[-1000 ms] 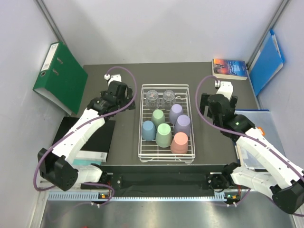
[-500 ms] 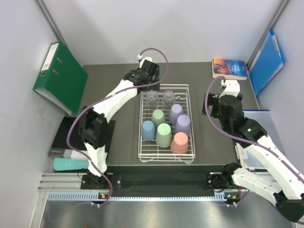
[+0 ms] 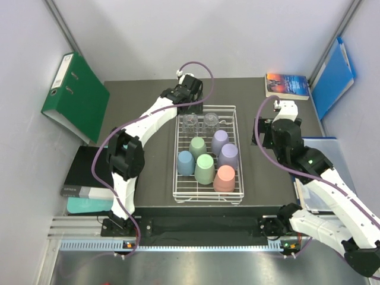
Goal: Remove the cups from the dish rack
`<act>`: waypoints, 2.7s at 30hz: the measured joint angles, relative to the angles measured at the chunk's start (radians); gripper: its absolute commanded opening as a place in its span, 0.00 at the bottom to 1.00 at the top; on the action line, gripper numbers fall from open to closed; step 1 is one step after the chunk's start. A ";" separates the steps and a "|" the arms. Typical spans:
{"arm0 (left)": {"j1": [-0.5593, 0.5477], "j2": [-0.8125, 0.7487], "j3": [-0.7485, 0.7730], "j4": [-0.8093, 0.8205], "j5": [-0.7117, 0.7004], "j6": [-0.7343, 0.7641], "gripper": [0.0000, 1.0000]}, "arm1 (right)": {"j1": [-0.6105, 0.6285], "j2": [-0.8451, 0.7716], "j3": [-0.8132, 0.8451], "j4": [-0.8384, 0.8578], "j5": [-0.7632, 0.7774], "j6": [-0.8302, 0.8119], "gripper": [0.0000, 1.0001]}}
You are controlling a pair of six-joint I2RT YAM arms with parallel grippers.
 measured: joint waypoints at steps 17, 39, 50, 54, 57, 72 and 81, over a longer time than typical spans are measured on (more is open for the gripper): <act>-0.037 0.000 -0.023 0.000 0.032 -0.010 0.98 | 0.000 0.026 -0.032 0.015 -0.019 0.010 1.00; -0.041 0.000 -0.053 -0.034 0.014 -0.006 0.00 | 0.000 0.050 -0.059 0.030 -0.023 0.028 1.00; -0.031 -0.178 0.114 -0.078 0.055 -0.003 0.00 | 0.000 0.046 0.029 0.053 -0.023 0.054 0.99; -0.004 -0.408 -0.127 0.109 0.222 -0.100 0.00 | -0.001 0.045 0.062 0.106 -0.125 0.087 0.99; 0.023 -0.530 -0.306 0.254 0.390 -0.185 0.00 | -0.005 0.046 0.065 0.146 -0.193 0.114 0.98; 0.104 -0.529 -0.810 1.221 0.985 -0.785 0.00 | -0.204 0.036 0.011 0.515 -0.743 0.396 0.72; 0.095 -0.529 -0.810 1.356 1.033 -0.861 0.00 | -0.204 0.091 -0.040 0.639 -0.861 0.491 0.70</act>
